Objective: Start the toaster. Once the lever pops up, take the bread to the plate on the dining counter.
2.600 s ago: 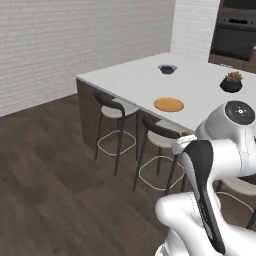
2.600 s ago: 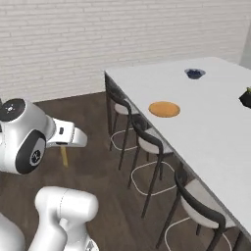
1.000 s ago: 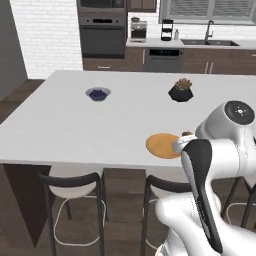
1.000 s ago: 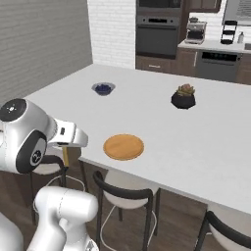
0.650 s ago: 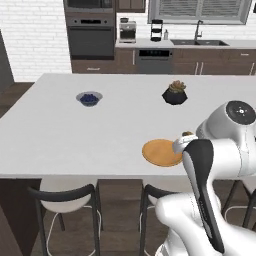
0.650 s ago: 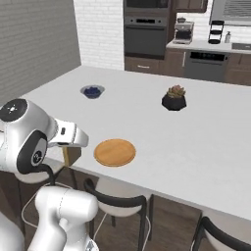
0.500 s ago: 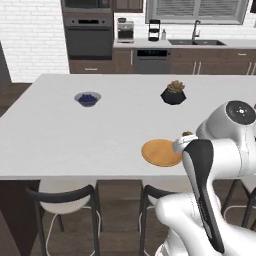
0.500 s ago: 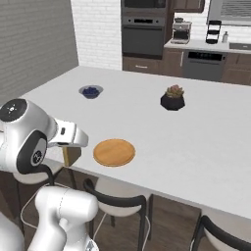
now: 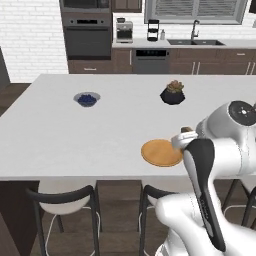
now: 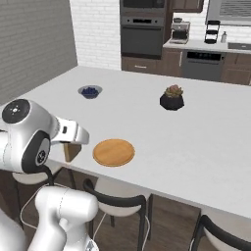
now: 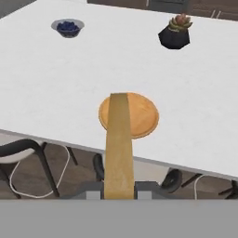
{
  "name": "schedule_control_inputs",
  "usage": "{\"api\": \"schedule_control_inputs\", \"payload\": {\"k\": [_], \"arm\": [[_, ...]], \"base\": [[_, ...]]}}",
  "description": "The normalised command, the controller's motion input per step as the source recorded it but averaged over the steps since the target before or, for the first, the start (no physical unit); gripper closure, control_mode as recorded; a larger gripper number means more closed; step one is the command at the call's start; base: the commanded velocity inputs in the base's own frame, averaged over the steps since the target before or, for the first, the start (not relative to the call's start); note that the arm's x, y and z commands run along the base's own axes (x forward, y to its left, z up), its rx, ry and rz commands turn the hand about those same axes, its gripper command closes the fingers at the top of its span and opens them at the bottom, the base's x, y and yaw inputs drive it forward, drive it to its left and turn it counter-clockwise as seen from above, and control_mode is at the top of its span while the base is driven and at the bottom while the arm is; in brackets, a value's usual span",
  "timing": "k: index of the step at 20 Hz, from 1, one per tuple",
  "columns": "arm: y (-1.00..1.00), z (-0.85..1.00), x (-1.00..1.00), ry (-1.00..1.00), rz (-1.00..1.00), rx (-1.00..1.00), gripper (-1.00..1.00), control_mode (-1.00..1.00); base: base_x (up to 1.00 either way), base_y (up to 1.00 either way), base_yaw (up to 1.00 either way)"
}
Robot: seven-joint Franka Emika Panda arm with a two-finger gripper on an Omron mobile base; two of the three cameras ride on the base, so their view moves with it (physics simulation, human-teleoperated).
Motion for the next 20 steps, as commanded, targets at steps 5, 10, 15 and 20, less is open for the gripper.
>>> {"api": "schedule_control_inputs", "payload": {"k": [5, 10, 15, 20], "arm": [[-0.08, 0.00, 0.76, -0.09, 0.07, 0.19, 1.00, -1.00], [-0.05, -0.07, 0.83, -0.06, 0.13, 0.21, 1.00, -1.00], [0.00, -0.23, 0.84, 0.00, 0.01, 0.08, 1.00, -1.00], [0.02, -0.49, 0.85, 0.15, -0.02, 0.00, 1.00, -1.00]], "base": [[0.00, 0.00, 0.00], [0.00, 0.00, 0.00], [0.00, 0.00, 0.00], [0.00, 0.00, 0.00]]}}
